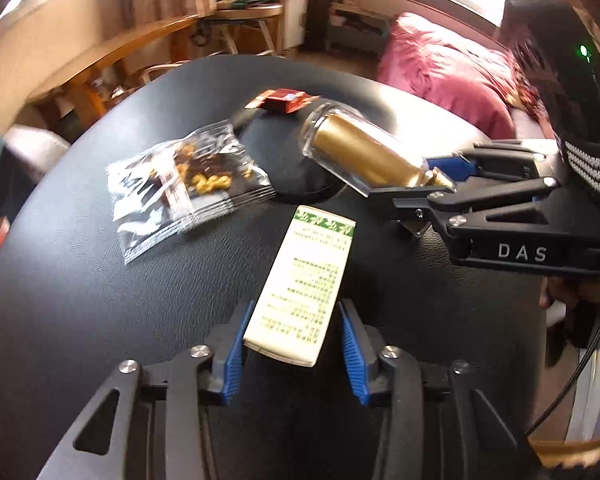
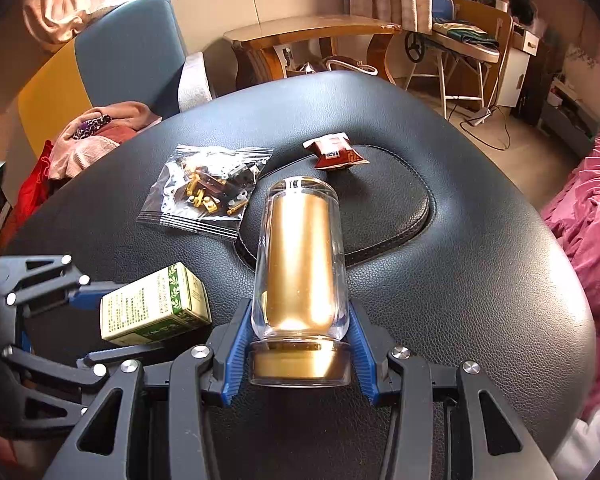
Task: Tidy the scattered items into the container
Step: 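Grasp the green tea box with the left gripper while the right holds the canister, then lift the tea box and canister and carry them toward the gold tray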
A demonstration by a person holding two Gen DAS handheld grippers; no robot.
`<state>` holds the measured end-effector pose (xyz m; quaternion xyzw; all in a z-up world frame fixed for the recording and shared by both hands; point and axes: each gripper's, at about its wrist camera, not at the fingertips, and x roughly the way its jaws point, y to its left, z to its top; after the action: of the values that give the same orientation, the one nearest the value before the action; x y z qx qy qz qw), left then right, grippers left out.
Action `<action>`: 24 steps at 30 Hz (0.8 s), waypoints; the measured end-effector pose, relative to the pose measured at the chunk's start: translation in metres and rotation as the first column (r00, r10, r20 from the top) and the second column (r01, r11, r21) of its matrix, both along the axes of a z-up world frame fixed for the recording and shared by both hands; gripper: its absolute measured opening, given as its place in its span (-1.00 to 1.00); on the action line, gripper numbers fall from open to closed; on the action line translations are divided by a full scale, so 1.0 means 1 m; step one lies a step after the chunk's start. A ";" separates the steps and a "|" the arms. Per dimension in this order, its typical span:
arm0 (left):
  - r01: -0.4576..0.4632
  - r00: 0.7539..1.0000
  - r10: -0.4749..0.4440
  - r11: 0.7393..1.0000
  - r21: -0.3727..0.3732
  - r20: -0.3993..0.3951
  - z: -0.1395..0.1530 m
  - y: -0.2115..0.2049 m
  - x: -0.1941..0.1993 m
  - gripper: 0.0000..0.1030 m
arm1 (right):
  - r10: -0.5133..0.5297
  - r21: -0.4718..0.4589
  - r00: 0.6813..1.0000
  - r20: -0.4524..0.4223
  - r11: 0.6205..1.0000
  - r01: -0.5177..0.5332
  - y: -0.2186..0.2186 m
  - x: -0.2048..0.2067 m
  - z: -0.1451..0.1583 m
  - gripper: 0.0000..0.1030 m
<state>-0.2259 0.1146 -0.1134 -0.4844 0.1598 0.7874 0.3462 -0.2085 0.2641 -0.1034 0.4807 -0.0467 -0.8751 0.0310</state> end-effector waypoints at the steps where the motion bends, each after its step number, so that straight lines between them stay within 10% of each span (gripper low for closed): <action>1: -0.019 1.000 0.019 1.000 0.012 0.009 0.001 -0.002 0.000 -0.28 | 0.000 0.004 1.000 0.002 1.000 0.000 -0.001 0.000 -0.001 -0.10; 11: -0.182 0.983 0.182 0.983 0.026 0.011 0.000 -0.022 0.027 -0.41 | 0.014 0.048 1.000 0.006 0.999 -0.015 -0.011 0.009 -0.004 -0.11; 24: -0.450 0.893 0.450 0.892 0.040 0.011 0.001 -0.089 0.110 -0.41 | 0.067 0.005 0.998 0.005 0.998 -0.067 -0.030 0.062 -0.005 -0.11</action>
<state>-0.1156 0.0257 -0.1120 -0.5014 0.0270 0.8489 0.1648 -0.1460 0.2345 -0.1082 0.4841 -0.0284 -0.8726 0.0591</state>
